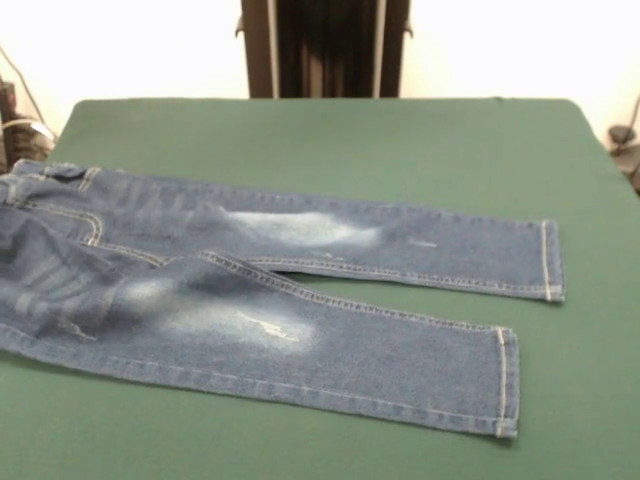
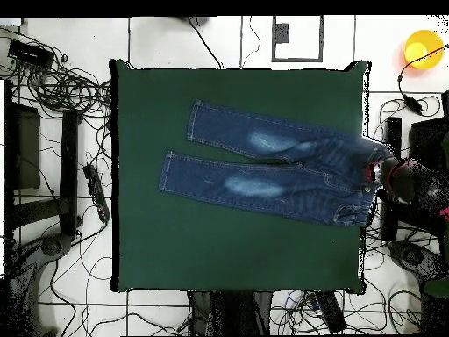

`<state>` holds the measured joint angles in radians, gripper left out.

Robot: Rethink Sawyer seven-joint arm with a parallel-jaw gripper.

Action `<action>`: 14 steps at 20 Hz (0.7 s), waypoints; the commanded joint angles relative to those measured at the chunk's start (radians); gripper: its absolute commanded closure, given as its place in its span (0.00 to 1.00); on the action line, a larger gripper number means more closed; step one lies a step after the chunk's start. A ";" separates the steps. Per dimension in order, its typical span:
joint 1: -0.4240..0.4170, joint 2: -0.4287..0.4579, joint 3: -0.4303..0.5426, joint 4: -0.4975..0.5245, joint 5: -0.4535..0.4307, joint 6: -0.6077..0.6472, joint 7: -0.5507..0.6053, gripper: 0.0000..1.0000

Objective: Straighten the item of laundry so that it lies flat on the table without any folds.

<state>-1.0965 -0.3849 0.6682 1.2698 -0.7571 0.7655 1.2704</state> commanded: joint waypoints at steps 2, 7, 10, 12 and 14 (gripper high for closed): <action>0.081 -0.070 -0.106 0.120 -0.012 -0.128 0.190 0.00; 0.050 -0.016 -0.059 0.113 0.031 -0.161 0.084 0.00; 0.046 0.017 -0.026 0.091 0.056 -0.159 0.028 0.00; 0.050 0.020 -0.018 0.084 0.061 -0.156 0.009 0.00; 0.054 0.014 -0.020 0.085 0.062 -0.155 0.004 0.00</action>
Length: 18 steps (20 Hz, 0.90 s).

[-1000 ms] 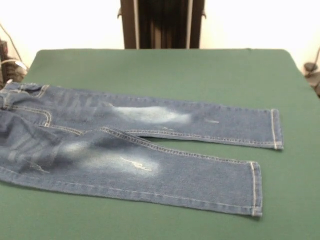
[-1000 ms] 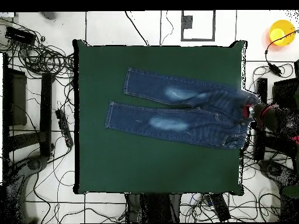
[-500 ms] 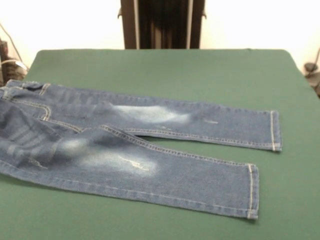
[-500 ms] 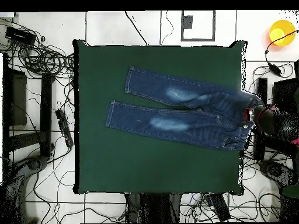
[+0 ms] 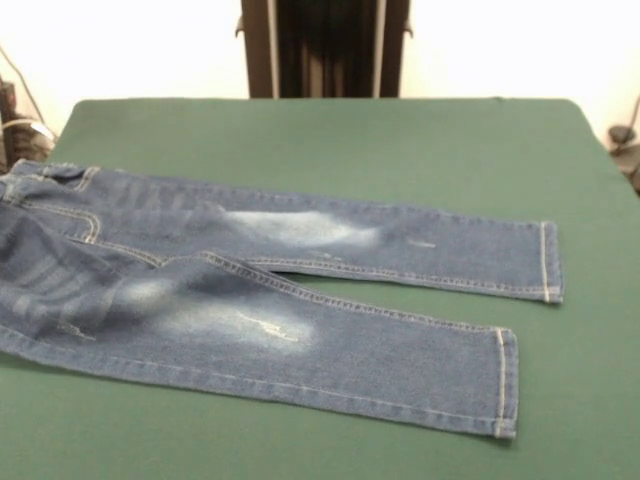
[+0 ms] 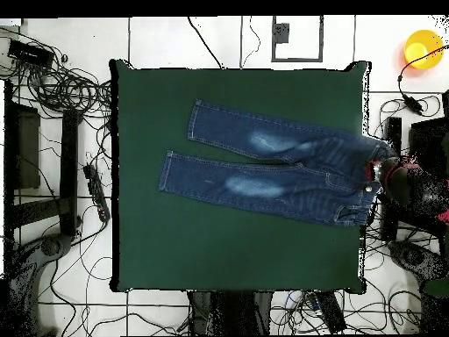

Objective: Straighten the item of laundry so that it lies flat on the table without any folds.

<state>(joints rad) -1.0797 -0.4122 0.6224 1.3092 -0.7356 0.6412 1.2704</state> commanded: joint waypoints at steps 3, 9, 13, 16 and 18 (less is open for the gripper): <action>0.045 0.024 0.021 0.050 0.033 -0.054 0.013 0.00; 0.199 -0.079 -0.165 0.051 -0.097 -0.190 0.246 0.00; 0.338 -0.135 -0.336 0.050 -0.140 -0.252 0.414 0.00; 0.439 -0.141 -0.450 0.051 -0.126 -0.282 0.511 0.00; 0.500 -0.164 -0.519 0.085 -0.097 -0.284 0.571 0.00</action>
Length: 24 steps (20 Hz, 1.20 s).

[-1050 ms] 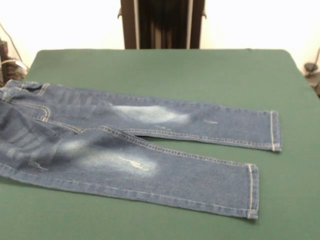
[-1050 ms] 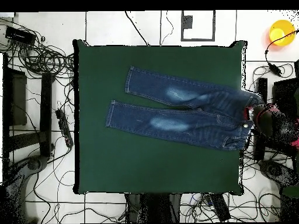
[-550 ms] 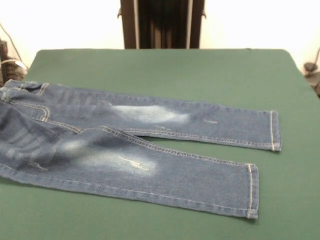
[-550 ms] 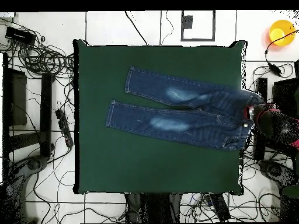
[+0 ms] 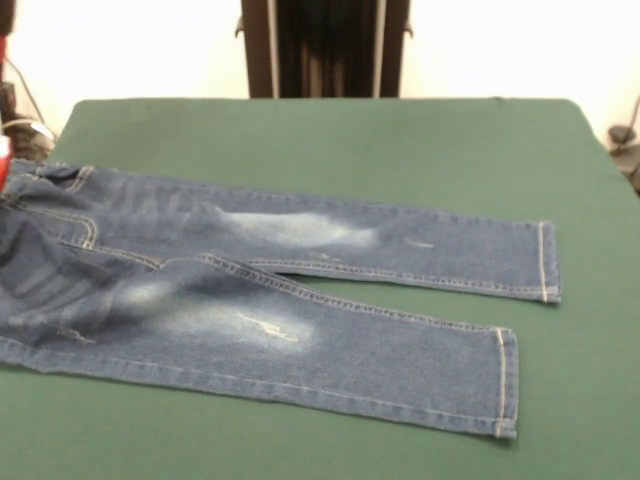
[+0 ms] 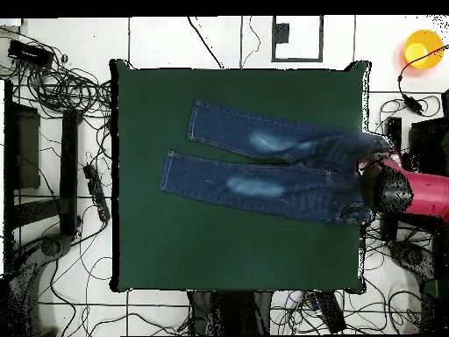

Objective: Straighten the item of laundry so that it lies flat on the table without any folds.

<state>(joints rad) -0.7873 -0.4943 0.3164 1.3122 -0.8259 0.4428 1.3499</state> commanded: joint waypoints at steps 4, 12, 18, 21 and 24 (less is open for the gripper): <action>0.302 -0.123 -0.326 0.155 0.038 -0.109 0.571 0.00; 0.385 -0.071 -0.412 0.193 0.081 -0.198 0.659 0.00; 0.362 -0.058 -0.381 0.213 0.116 -0.226 0.636 0.00; 0.361 -0.051 -0.387 0.217 0.123 -0.241 0.628 0.00; 0.360 -0.051 -0.393 0.220 0.126 -0.252 0.620 0.00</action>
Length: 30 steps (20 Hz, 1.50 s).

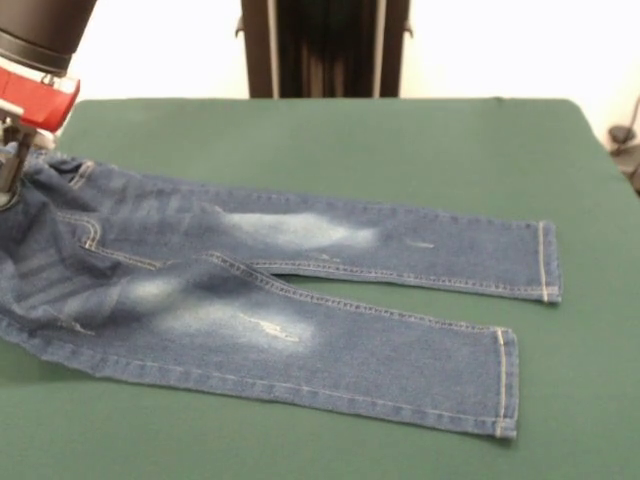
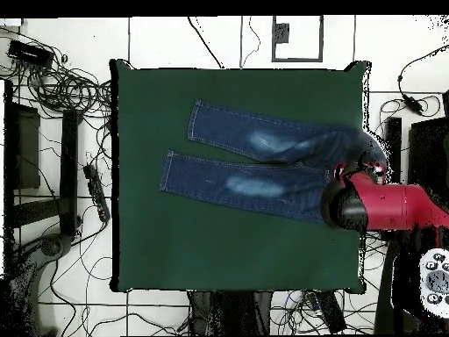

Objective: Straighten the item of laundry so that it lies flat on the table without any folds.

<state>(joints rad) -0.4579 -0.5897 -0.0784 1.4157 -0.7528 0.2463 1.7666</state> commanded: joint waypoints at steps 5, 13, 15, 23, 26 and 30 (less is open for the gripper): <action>-0.032 0.067 0.064 0.105 0.045 -0.087 0.134 0.00; -0.218 0.134 0.298 0.057 0.003 -0.047 -0.069 0.00; -0.297 0.154 0.403 0.062 0.008 0.010 -0.161 0.00; -0.509 0.279 0.686 0.066 0.019 0.155 -0.340 0.00; -0.520 0.286 0.706 0.059 0.002 0.166 -0.326 0.00; -0.487 0.259 0.674 0.053 -0.038 0.147 -0.258 1.00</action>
<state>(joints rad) -1.0332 -0.3666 0.4388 1.4113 -0.7557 0.2428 1.7661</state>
